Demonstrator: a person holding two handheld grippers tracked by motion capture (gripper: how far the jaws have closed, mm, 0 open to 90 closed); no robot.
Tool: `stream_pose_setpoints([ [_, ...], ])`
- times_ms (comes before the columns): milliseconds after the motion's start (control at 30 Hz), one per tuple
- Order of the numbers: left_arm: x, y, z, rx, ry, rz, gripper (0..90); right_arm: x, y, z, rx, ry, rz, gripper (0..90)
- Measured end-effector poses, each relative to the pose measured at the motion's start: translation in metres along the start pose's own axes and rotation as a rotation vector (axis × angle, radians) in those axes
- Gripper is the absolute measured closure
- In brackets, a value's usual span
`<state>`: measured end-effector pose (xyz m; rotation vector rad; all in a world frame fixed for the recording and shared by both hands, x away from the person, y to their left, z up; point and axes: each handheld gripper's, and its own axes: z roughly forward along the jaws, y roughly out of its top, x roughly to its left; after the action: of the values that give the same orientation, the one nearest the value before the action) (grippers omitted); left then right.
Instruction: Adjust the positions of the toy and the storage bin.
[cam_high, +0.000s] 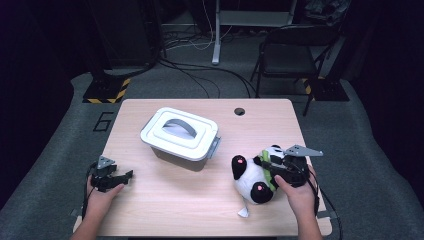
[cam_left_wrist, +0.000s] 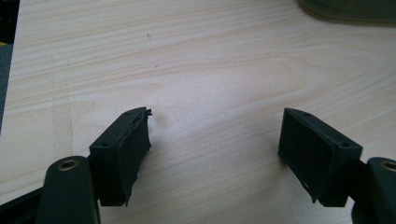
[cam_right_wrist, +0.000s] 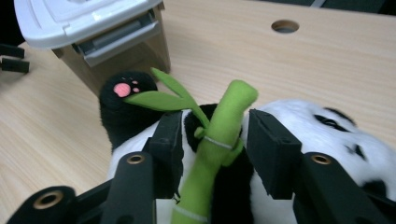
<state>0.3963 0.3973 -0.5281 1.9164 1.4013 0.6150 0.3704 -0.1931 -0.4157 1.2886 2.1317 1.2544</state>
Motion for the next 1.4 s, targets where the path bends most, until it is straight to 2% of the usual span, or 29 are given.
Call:
stream_pose_setpoints([
  [100, -0.001, 0.002, -0.002, 0.021, -0.011, 0.009, 31.4, 0.003, 0.004, -0.006, -0.034, 0.008, 0.005, 53.6],
  [233, -0.003, 0.003, -0.003, 0.027, -0.017, 0.012, 33.8, 0.008, 0.007, -0.009, -0.050, 0.010, -0.008, 53.6],
  [300, -0.003, 0.005, -0.005, 0.049, -0.032, 0.010, 34.8, 0.010, 0.009, -0.010, -0.058, 0.010, -0.017, 53.6],
  [567, -0.006, 0.009, -0.011, 0.038, -0.070, -0.014, 38.3, 0.016, 0.009, -0.005, -0.048, 0.020, -0.027, 53.6],
  [767, -0.011, 0.014, -0.017, 0.022, -0.095, -0.016, 40.0, 0.024, 0.012, -0.001, -0.050, 0.033, -0.040, 53.3],
  [867, -0.015, 0.017, -0.019, 0.015, -0.103, -0.001, 40.4, 0.027, 0.014, 0.002, -0.050, 0.040, -0.051, 53.3],
  [1000, -0.021, 0.025, -0.023, 0.013, -0.114, 0.007, 40.3, 0.031, 0.016, 0.007, -0.051, 0.052, -0.052, 53.2],
  [1100, -0.025, 0.034, -0.029, -0.007, -0.135, 0.000, 40.1, 0.036, 0.018, 0.011, -0.047, 0.063, -0.061, 53.0],
  [1233, -0.031, 0.044, -0.036, -0.020, -0.156, 0.018, 39.4, 0.044, 0.022, 0.017, -0.047, 0.077, -0.079, 53.0],
  [1400, -0.036, 0.059, -0.042, -0.034, -0.183, 0.011, 39.2, 0.051, 0.026, 0.023, -0.048, 0.096, -0.083, 53.0],
])
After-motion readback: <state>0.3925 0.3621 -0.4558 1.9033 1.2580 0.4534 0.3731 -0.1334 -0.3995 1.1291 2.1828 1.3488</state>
